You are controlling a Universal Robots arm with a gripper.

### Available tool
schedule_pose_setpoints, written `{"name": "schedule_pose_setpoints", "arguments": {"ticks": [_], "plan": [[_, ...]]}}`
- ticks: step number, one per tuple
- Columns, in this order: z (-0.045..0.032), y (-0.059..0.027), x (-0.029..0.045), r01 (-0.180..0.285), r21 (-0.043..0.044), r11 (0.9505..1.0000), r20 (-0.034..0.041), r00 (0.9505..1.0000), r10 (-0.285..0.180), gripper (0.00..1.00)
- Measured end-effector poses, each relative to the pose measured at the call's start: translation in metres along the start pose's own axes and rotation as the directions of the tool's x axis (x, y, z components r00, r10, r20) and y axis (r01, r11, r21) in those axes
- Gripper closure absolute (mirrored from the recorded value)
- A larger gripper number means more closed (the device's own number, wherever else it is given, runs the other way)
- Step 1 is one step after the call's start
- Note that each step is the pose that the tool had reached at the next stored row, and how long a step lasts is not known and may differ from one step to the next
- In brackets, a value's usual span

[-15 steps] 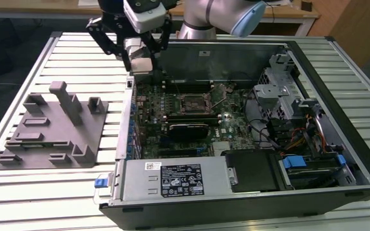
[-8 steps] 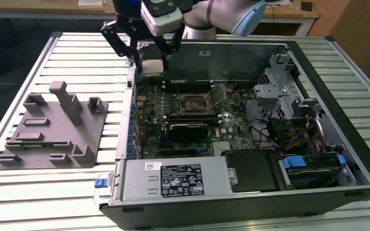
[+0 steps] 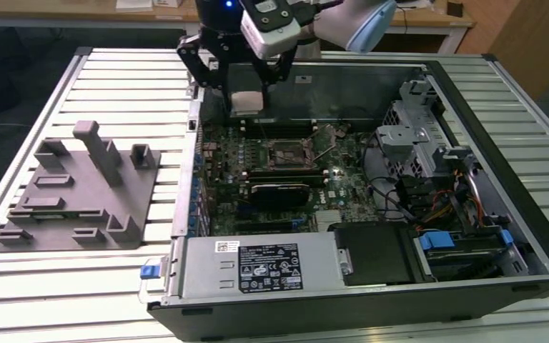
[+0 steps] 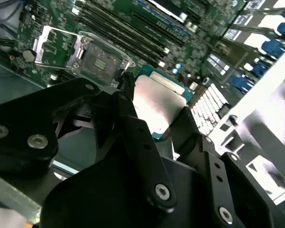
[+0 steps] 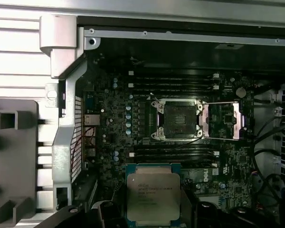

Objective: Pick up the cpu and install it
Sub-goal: 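Pick up the cpu and move it towards the insertion slot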

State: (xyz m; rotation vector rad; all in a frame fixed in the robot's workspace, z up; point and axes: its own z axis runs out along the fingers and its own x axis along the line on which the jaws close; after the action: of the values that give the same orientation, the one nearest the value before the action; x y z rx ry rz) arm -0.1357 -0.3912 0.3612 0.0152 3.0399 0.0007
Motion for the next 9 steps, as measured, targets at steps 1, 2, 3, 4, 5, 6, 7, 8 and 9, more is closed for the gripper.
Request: {"name": "schedule_pose_setpoints", "arguments": {"ticks": [1,2,3,4,5,6,7,8,9], "plan": [[0.0017,0.0004,-0.0029,0.0,0.0001,1.0,-0.001,1.0,0.0,0.46],[0.0036,0.001,-0.0058,0.0,0.0,1.0,-0.0021,1.0,0.0,0.46],[0.0056,0.0015,-0.0088,0.0,0.0,1.0,-0.0035,1.0,0.0,0.46],[0.0075,0.002,-0.0115,0.0,0.0001,1.0,-0.0049,1.0,0.0,0.46],[0.0094,0.0025,-0.0141,0.0,0.0002,1.0,-0.0062,1.0,0.0,0.46],[0.0114,0.0031,-0.0167,0.0,0.0001,1.0,-0.0074,1.0,0.0,0.46],[0.0134,0.0037,-0.0192,0.0,0.0001,1.0,-0.0089,1.0,0.0,0.46],[0.0153,0.0041,-0.0217,0.0,0.0002,1.0,-0.0104,0.9999,0.0,0.46],[0.0172,0.0045,-0.0241,0.0,0.0003,1.0,-0.012,0.9999,0.0,0.46]]}}
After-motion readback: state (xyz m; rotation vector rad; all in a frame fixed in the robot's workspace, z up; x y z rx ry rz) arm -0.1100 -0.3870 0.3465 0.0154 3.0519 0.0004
